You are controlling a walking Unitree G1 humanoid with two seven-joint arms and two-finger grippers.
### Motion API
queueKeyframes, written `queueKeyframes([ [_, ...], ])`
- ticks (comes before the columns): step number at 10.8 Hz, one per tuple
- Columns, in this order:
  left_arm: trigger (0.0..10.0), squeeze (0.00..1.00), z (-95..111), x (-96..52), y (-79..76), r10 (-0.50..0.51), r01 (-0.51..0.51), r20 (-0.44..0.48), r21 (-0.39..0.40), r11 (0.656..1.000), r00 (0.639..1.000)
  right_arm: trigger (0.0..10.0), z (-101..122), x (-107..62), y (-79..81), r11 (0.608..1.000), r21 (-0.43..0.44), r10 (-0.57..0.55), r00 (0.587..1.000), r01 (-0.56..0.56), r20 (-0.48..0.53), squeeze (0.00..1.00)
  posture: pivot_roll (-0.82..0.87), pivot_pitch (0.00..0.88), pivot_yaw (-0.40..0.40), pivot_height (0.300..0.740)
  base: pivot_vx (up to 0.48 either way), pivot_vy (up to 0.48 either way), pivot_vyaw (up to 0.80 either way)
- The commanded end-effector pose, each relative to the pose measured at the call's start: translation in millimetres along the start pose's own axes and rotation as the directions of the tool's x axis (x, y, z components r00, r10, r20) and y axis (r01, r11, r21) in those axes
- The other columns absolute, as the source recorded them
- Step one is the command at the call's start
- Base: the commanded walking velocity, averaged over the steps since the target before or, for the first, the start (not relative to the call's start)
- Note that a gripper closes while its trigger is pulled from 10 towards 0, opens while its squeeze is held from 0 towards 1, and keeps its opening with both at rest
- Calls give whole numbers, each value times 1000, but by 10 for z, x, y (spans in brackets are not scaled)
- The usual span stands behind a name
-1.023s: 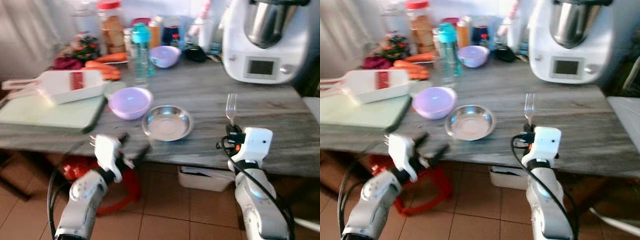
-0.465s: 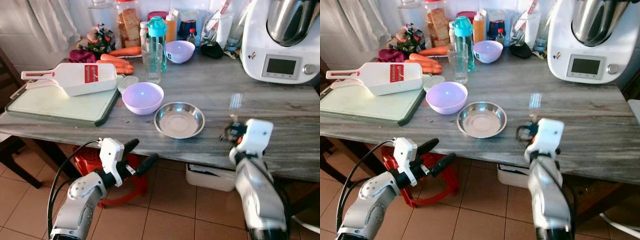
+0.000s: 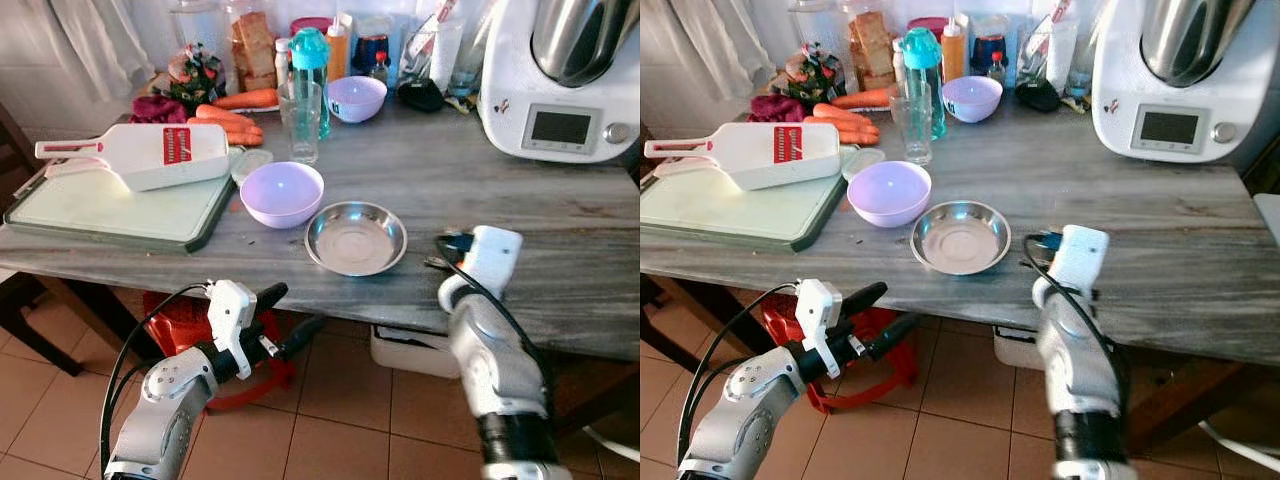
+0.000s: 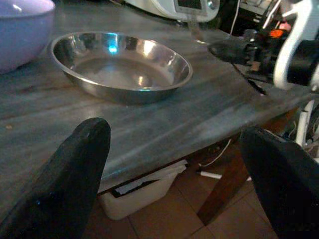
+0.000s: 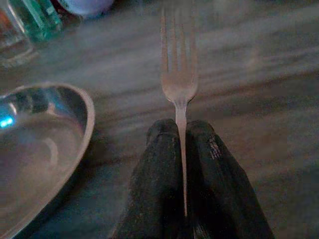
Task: Setting the table
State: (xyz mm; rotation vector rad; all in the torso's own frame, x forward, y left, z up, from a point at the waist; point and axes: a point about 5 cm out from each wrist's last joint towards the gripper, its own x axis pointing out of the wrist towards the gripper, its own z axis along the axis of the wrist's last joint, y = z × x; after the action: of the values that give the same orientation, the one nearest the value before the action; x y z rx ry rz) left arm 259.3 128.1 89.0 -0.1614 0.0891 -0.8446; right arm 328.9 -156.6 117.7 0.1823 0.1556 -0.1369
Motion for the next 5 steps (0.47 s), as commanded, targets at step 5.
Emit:
queueKeyframes([
  [5, 10000, 0, 4, 0, -105, -68, 68, -17, -2, 998, 998, 10000, -61, 132, 180, 999, 37, -22, 998, 24, -54, 0, 29, 70, 36, 740, 0, 0, 0],
])
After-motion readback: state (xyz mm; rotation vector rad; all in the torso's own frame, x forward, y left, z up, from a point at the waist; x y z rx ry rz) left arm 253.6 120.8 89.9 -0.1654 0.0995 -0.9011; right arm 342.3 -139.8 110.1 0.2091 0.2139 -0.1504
